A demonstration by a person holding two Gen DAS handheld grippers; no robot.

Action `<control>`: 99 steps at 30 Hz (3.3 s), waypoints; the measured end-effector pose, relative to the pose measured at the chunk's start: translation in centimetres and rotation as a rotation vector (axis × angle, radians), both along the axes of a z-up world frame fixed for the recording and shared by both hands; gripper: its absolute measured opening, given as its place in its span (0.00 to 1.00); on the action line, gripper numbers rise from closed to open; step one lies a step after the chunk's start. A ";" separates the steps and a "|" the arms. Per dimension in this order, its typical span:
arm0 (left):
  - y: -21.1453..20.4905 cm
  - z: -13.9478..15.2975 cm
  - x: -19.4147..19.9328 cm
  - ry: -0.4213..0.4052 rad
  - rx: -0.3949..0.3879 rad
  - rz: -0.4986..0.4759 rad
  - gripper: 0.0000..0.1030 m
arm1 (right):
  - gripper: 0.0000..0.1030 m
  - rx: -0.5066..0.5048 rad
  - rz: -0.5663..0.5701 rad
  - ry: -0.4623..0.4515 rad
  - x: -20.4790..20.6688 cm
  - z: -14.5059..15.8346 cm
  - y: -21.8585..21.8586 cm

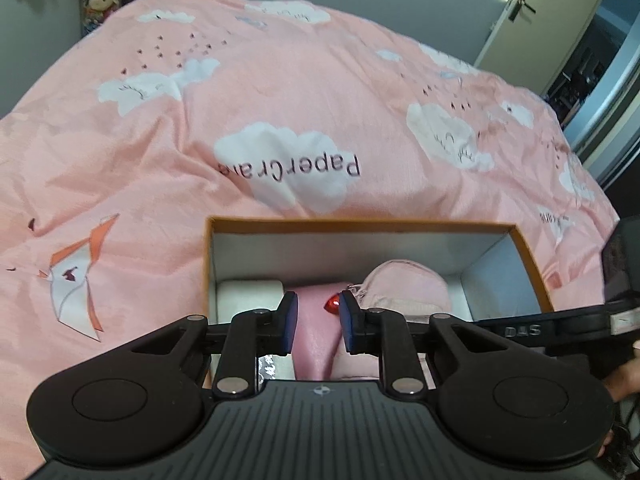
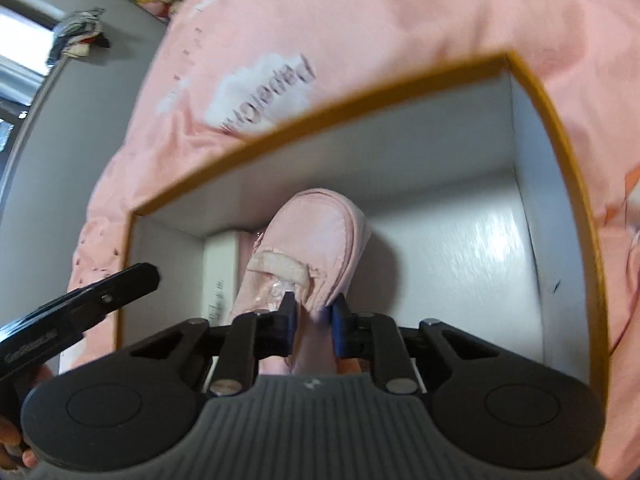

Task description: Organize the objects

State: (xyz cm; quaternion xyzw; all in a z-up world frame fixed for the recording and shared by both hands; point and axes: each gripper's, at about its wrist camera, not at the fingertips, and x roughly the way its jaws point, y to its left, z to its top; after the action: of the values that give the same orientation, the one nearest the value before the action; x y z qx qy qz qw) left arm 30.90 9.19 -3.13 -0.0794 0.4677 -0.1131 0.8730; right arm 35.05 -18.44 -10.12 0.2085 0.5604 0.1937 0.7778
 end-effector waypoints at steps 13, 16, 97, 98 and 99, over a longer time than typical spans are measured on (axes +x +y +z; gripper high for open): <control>2.5 2.6 -0.8 -0.105 -0.022 0.062 0.23 | 0.17 0.061 0.220 -0.112 0.5 2.8 5.8; 2.1 1.8 -0.7 -0.095 0.001 0.046 0.23 | 0.17 -0.021 0.234 -0.083 1.2 0.7 6.3; -9.4 -8.7 -17.4 0.334 -0.227 -0.061 0.51 | 0.49 -0.236 -0.124 -0.201 -25.2 -2.0 -11.4; -9.5 -8.8 -17.3 0.344 -0.243 -0.056 0.52 | 0.49 -0.222 -0.127 -0.196 -25.1 -2.1 -11.6; -9.5 -8.9 -17.2 0.352 -0.250 -0.051 0.55 | 0.48 -0.214 -0.129 -0.192 -25.1 -2.1 -11.7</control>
State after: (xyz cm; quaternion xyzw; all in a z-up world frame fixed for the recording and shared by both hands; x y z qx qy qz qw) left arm 13.66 -0.34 -12.07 -0.1938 0.5972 -0.1764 0.7581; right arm 9.96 -30.17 -12.23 0.1406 0.4864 0.1015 0.8563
